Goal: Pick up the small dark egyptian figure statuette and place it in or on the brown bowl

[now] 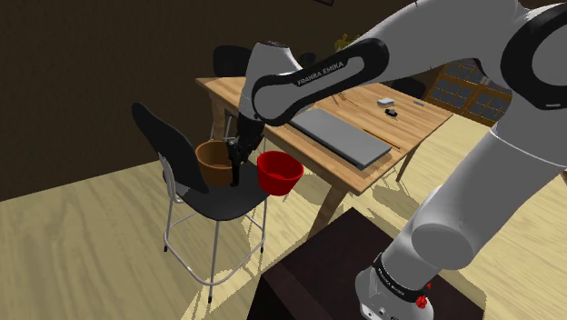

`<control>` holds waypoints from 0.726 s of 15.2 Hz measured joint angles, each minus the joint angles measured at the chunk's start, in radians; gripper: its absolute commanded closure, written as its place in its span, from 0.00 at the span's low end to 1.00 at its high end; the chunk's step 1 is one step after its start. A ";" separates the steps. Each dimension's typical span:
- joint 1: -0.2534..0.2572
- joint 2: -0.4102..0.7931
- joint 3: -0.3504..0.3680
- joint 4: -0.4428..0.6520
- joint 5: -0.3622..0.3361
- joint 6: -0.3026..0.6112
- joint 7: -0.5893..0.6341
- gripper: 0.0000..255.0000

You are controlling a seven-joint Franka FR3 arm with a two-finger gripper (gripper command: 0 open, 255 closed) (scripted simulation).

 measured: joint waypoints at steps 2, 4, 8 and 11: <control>0.000 -0.014 -0.001 0.013 0.005 -0.027 -0.005 1.00; -0.001 -0.026 -0.002 0.027 0.009 -0.052 -0.008 1.00; 0.000 -0.055 -0.004 0.053 0.018 -0.107 -0.013 1.00; -0.001 -0.072 -0.006 0.080 0.022 -0.150 -0.017 1.00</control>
